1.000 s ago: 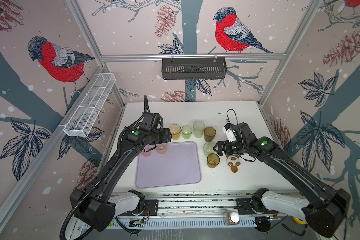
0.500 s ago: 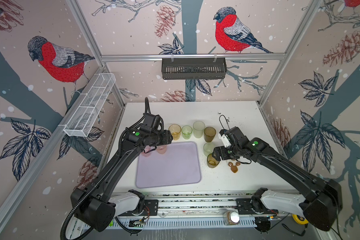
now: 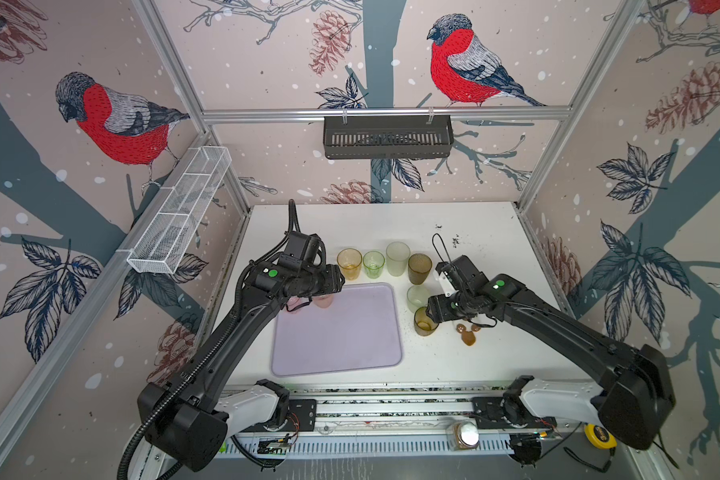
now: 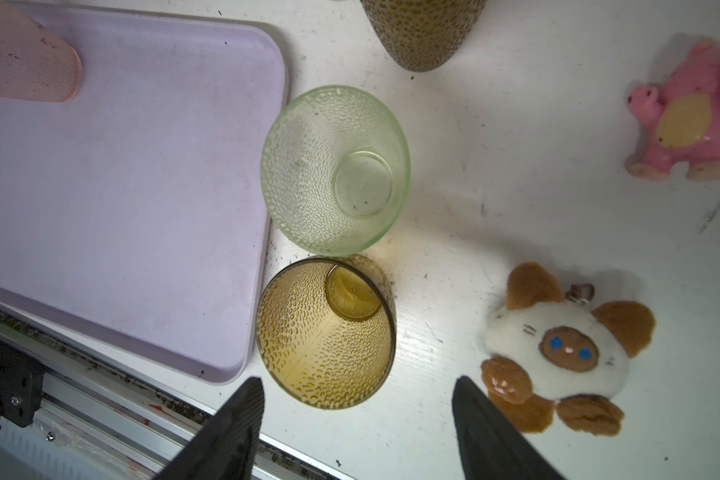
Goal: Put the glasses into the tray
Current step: 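Lower the right gripper toward the amber textured glass nearest the robot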
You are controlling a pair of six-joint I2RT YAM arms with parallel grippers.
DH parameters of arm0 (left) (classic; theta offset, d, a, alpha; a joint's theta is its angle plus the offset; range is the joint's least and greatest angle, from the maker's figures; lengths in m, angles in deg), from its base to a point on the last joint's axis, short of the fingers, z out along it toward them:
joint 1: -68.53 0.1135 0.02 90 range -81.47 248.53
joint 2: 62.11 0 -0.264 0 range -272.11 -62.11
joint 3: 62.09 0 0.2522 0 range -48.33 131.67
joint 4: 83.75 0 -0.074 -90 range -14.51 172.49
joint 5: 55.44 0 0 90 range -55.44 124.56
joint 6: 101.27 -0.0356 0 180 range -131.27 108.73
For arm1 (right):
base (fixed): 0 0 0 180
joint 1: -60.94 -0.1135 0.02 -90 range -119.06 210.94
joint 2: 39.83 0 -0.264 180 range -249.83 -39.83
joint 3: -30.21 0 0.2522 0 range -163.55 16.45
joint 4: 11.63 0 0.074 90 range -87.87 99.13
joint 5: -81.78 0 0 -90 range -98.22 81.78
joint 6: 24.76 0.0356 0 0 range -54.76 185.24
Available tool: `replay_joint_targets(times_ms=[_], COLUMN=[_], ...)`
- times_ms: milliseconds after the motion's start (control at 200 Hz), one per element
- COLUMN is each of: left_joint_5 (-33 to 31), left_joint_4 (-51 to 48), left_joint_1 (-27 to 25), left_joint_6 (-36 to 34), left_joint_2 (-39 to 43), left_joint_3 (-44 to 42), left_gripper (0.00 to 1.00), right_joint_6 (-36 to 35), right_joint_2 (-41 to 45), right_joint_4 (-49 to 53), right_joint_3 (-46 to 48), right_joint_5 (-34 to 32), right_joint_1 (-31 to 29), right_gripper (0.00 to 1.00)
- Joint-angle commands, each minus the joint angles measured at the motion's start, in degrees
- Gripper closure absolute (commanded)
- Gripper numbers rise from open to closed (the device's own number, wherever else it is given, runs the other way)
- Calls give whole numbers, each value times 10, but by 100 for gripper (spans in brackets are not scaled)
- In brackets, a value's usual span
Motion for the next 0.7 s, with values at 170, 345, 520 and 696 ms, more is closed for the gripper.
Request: replay_joint_targets(times_ms=[170,345,520,696], left_joint_5=[7,7,9,10], left_joint_4=[21,22,23,24], left_joint_1=[0,0,0,0], left_joint_6=[6,3,3,4], left_joint_2=[6,4,3,3], left_joint_3=[-16,-15,-18,-21], left_gripper=[37,37,37,37], right_joint_6=[-10,-10,-13,-17], right_joint_2=[-22,-32,-44,-52], right_joint_4=[-9,-12,-15,-18], right_joint_3=[5,6,7,8], right_joint_5=[-18,-31,-38,-45], right_joint_1=[-3,-5,-6,-7], right_gripper=[34,39,46,49])
